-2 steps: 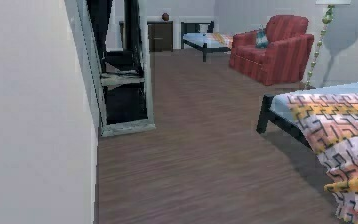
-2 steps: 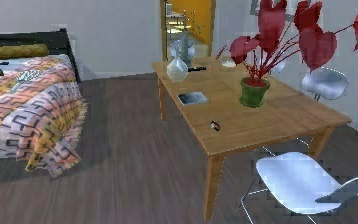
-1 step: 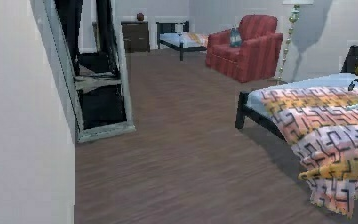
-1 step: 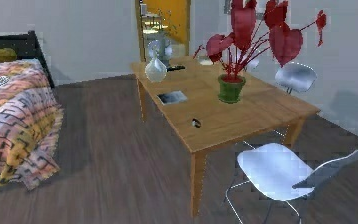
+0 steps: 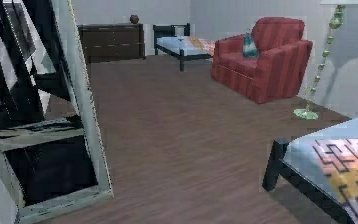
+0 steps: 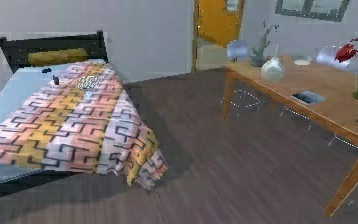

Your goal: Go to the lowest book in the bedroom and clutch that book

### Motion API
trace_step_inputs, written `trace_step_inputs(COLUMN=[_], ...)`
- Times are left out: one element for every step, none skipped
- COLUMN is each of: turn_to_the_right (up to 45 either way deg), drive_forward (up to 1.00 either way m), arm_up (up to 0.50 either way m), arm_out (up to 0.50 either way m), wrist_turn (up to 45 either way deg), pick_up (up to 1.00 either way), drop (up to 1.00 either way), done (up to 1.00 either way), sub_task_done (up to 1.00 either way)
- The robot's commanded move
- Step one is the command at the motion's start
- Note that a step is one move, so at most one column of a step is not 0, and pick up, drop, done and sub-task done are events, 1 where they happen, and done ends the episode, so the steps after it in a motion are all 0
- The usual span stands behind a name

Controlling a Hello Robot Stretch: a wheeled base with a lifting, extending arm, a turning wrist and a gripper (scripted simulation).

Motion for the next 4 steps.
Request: trace_step_inputs(turn_to_the_right=[0.0,0.0,-6.0,0.0], drive_forward=[1.0,0.15,0.0,1.0], arm_up=[0.0,0.0,0.0,0.0], arm_out=[0.0,0.0,0.0,0.0], wrist_turn=[0.0,0.0,0.0,0.0], pick_up=[0.0,0.0,0.0,0.0], drop=[0.0,0.0,0.0,0.0], done=[0.0,0.0,0.0,0.0], sub_task_done=[0.0,0.0,0.0,0.0])
